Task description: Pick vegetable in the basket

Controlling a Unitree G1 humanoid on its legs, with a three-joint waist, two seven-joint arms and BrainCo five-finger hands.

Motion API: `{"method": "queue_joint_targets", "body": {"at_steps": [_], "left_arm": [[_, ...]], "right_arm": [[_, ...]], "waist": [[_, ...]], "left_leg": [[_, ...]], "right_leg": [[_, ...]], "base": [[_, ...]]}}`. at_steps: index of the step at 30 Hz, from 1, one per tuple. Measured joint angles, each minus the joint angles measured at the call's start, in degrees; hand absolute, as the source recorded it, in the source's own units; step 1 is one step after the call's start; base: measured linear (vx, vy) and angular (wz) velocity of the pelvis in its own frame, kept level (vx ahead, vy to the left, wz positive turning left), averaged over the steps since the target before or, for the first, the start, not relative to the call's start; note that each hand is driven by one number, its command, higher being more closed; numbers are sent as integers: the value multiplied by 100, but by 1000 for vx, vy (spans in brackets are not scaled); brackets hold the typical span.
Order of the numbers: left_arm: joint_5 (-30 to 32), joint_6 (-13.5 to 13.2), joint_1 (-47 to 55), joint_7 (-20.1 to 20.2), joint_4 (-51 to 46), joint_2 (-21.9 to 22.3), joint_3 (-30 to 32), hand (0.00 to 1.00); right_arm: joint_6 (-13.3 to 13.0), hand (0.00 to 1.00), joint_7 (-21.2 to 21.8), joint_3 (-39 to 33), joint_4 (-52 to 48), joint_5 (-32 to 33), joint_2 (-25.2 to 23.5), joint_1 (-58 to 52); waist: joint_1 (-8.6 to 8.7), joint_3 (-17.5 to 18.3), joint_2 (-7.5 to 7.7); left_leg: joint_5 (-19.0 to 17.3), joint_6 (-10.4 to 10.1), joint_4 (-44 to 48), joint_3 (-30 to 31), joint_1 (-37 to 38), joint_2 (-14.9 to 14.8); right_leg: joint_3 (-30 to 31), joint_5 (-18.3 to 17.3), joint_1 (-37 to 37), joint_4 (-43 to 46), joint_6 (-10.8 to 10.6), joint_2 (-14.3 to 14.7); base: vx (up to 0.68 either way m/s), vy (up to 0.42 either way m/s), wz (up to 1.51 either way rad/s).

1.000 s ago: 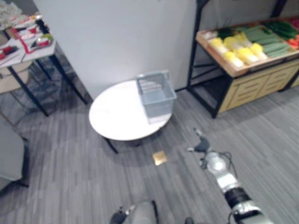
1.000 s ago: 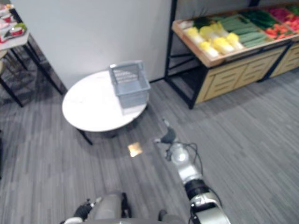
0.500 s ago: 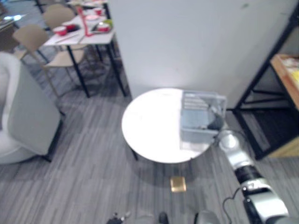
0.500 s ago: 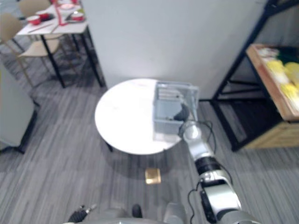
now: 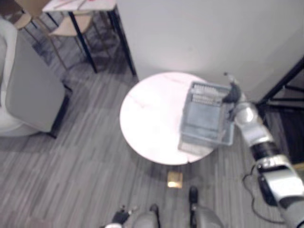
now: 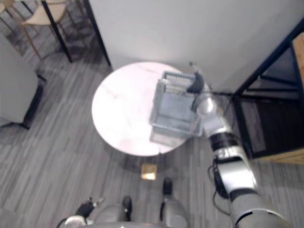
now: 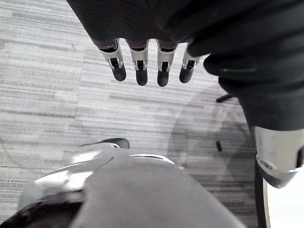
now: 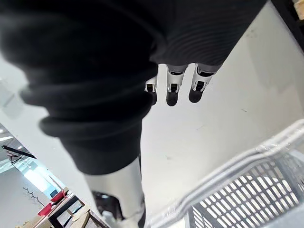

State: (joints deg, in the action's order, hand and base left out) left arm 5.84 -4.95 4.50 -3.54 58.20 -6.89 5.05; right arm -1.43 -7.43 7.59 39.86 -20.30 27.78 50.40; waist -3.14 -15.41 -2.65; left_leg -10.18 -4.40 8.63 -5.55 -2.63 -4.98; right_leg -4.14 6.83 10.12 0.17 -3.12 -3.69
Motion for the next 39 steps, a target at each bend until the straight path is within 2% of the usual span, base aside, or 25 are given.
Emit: {"method": "queue_joint_targets", "body": {"at_steps": [1,4,7,11,14,21,22,24,28,34,39], "left_arm": [[-3,-15,-70,-11,-10,3,-98,0],[-10,-53,-134,-60,-7,-5,-154,0],[-12,-119,-242,-77,-10,-13,-324,0],[-80,-175,-281,-95,-117,-11,-444,0],[-116,-218,-324,-126,-129,-13,-492,0],[-123,-235,-411,-194,-116,-9,-578,0],[-123,-234,-426,-194,-117,-5,-589,0],[-124,-238,-444,-201,-122,-1,-648,0],[-132,-241,-450,-236,-120,-1,-762,0],[-342,-240,-645,-239,-97,1,-822,0],[-339,-239,-699,-238,-104,2,-883,0]], "right_arm": [[-5,0,-74,49,195,0,106,396],[-7,0,-198,239,427,-64,172,916],[-6,0,-232,423,841,-254,174,1402],[-3,0,-262,425,1064,-460,176,1684],[6,0,-367,430,1274,-467,223,1868],[44,0,-378,428,1317,-665,291,1917],[44,100,-377,429,1344,-665,286,1917],[13,100,-464,427,1406,-680,278,1957],[-33,100,-490,424,1535,-681,283,2043],[-82,100,-542,420,1669,-681,353,2128],[-102,100,-459,419,1729,-680,347,1928]], "waist": [[-16,-80,-112],[-36,-276,-265],[-62,-508,-295],[-84,-611,-350],[-81,-719,-435],[-82,-951,-500],[-85,-972,-512],[-92,-1018,-586],[-100,-1040,-634],[-160,-1040,-638],[-174,-1048,-626]], "left_leg": [[20,-10,-2,22,-118,2],[49,-14,-21,32,-275,9],[88,-23,-15,9,-470,30],[116,-41,-28,1,-668,42],[116,-41,-35,3,-708,56],[122,-34,-3,9,-831,68],[124,-31,-4,10,-831,69],[126,-29,-5,7,-827,77],[134,-17,-4,6,-832,100],[158,7,97,12,-1008,150],[158,7,148,20,-879,148]], "right_leg": [[-20,23,95,-27,19,-3],[-36,103,194,-150,42,-5],[-14,215,386,-240,48,-17],[-5,357,552,-354,58,-21],[-8,370,570,-402,51,-38],[-7,371,677,-397,50,-51],[-7,374,677,-396,47,-52],[-3,376,677,-393,44,-60],[4,378,691,-380,41,-79],[25,390,850,-303,23,-123],[30,390,735,-226,24,-125]], "base": [[-2,-27,19],[-3,-15,6],[0,0,0],[0,0,0],[0,0,0],[0,0,0],[0,0,0],[0,0,0],[0,0,0],[-9,5,1],[0,0,0]]}}
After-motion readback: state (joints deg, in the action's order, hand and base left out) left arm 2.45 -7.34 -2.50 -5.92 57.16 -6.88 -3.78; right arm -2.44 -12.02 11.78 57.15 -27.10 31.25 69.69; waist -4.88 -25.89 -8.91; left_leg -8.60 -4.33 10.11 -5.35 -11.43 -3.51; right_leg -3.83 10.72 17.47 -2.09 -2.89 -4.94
